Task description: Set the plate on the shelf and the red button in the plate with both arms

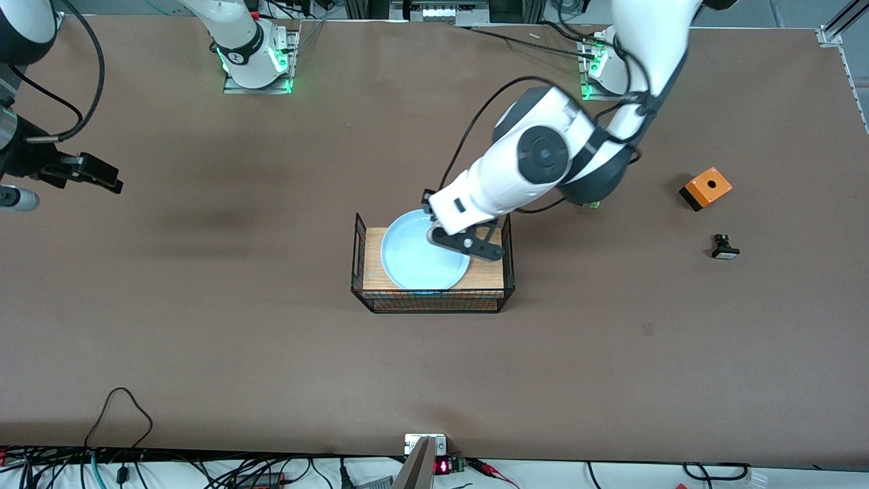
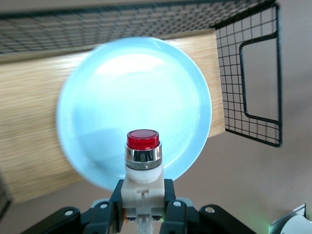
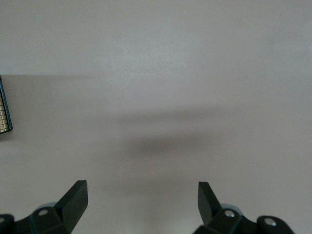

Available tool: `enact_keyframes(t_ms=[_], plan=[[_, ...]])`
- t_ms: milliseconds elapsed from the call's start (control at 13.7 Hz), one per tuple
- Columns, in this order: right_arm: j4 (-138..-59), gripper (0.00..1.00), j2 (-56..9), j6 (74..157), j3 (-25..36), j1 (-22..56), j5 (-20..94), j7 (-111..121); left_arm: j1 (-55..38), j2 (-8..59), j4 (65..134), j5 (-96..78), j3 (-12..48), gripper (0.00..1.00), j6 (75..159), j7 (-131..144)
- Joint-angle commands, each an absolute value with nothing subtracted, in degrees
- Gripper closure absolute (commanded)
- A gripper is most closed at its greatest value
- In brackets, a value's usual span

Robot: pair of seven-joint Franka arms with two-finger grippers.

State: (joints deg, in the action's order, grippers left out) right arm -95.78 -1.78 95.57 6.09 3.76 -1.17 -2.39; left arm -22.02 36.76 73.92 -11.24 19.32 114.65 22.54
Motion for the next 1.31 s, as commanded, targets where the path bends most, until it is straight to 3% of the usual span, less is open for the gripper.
enact_keyframes(t_ms=[0, 73, 146, 291, 364, 583, 1238], plan=[[-95.10, 0.00, -1.49, 94.31, 5.80, 3.60, -0.79, -1.14, -23.55, 39.81, 71.28, -7.14, 18.02, 0.90, 115.57, 23.47], [-95.10, 0.00, -1.49, 94.13, 5.71, 3.60, -0.79, -1.06, -23.55, 40.25, 71.28, -6.34, 18.02, 0.87, 115.58, 23.55], [-95.01, 0.00, -1.58, 93.70, 5.54, 3.78, -0.79, -1.23, -24.08, 40.51, 71.28, -6.15, 18.02, 0.77, 115.58, 23.55], [-94.83, 0.00, -1.93, 93.69, 5.27, 3.96, -0.79, -1.23, -24.70, 40.78, 71.37, -6.15, 17.93, 0.39, 115.66, 23.55], [-94.75, 0.00, -2.11, 93.69, 5.27, 3.78, -0.79, -1.23, -24.52, 40.61, 71.28, -5.37, 18.02, 0.00, 115.66, 23.29], [-94.66, 0.00, -2.02, 93.69, 5.36, 3.69, -0.88, -1.23, -23.47, 38.34, 70.84, -5.19, 17.93, 0.00, 114.35, 23.64], [-94.22, 0.00, -1.93, 93.60, 5.27, 3.78, -0.79, -0.97, -10.76, 19.70, 70.84, 8.62, 16.52, 0.00, 75.79, 17.97]])
